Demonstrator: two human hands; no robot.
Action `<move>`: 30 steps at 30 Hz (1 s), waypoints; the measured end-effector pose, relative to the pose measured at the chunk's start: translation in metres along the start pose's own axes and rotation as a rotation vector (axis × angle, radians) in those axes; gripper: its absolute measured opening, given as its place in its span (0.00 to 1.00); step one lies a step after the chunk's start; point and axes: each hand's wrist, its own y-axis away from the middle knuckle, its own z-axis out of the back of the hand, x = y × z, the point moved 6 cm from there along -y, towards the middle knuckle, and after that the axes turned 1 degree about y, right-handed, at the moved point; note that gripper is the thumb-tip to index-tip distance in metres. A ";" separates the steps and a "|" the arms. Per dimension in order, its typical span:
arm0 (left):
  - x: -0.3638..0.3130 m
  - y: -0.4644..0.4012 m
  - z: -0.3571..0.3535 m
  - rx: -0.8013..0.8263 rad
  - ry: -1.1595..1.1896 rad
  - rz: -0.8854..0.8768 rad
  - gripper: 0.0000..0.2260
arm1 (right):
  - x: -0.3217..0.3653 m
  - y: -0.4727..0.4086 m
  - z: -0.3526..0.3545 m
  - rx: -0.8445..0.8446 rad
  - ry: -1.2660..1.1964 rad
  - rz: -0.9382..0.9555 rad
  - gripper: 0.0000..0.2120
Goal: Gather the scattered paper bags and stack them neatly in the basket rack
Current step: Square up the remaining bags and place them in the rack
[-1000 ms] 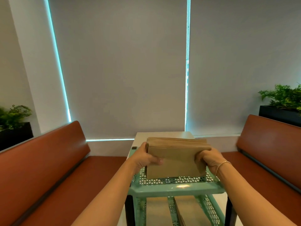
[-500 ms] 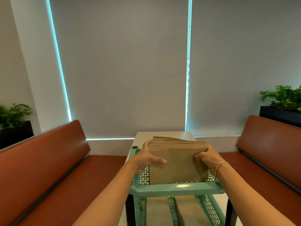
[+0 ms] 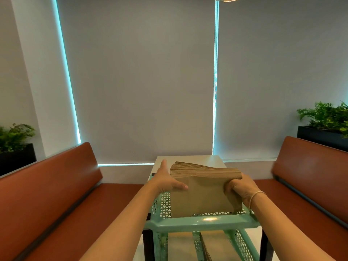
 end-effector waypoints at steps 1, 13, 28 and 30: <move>-0.010 0.001 0.006 -0.067 -0.164 -0.063 0.58 | 0.007 -0.001 0.003 -0.019 0.046 0.035 0.13; -0.035 0.006 -0.021 0.082 -0.464 -0.307 0.37 | 0.109 0.022 0.013 -0.004 0.392 0.453 0.11; 0.012 0.005 -0.015 0.023 0.172 -0.074 0.28 | 0.031 0.020 -0.049 0.382 0.125 0.047 0.45; 0.013 0.005 -0.019 0.037 0.263 -0.070 0.29 | 0.021 0.024 -0.065 0.520 0.139 0.051 0.33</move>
